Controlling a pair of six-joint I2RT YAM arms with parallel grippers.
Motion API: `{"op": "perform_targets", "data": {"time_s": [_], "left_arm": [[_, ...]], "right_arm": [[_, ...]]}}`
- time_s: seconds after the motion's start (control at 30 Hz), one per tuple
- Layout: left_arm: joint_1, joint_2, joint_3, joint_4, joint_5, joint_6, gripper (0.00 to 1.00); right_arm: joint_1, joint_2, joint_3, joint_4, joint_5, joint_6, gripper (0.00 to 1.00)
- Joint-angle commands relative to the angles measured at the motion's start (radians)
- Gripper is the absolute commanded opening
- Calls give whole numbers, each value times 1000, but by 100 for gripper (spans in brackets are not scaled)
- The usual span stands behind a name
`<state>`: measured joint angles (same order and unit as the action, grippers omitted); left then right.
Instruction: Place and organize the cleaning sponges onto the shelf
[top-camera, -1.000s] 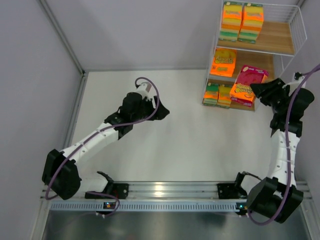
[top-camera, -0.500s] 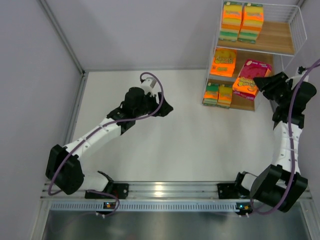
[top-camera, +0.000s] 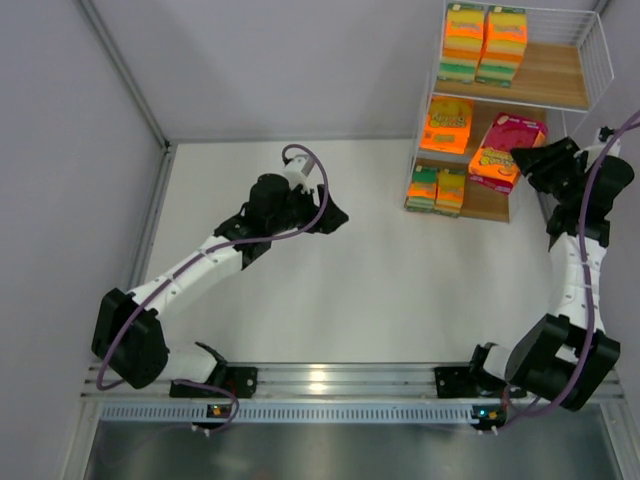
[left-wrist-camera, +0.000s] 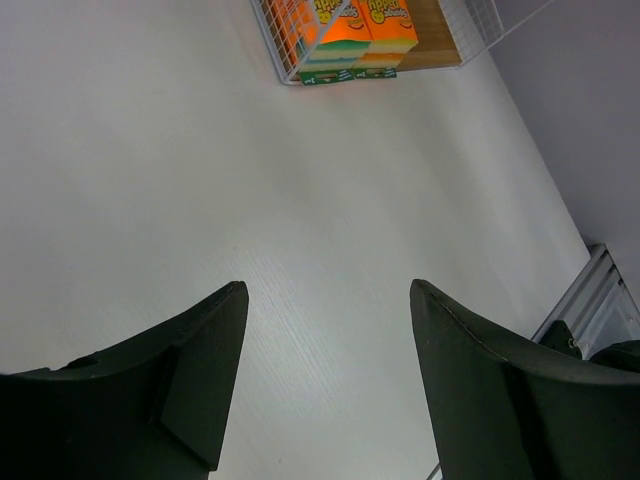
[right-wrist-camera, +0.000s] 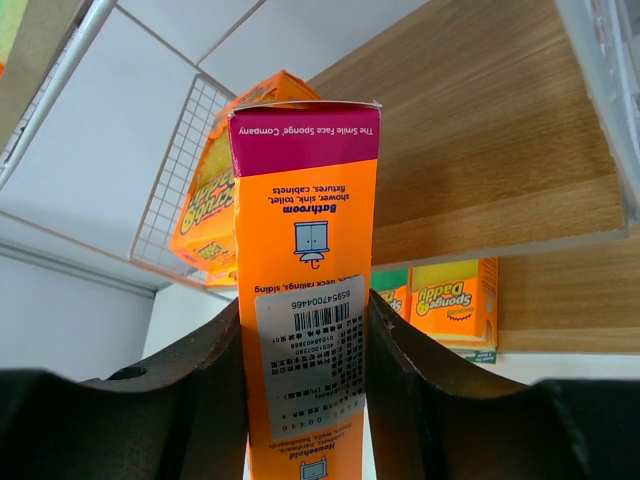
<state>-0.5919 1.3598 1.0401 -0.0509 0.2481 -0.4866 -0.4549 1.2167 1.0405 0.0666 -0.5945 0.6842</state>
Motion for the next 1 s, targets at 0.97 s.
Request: {"op": "perform_targets", "data": {"time_s": [0.97], "left_arm": [[-71,-10,-26,288,-9,-40,71]], "right_arm": [[101,156,133,93,121,35,44]]}}
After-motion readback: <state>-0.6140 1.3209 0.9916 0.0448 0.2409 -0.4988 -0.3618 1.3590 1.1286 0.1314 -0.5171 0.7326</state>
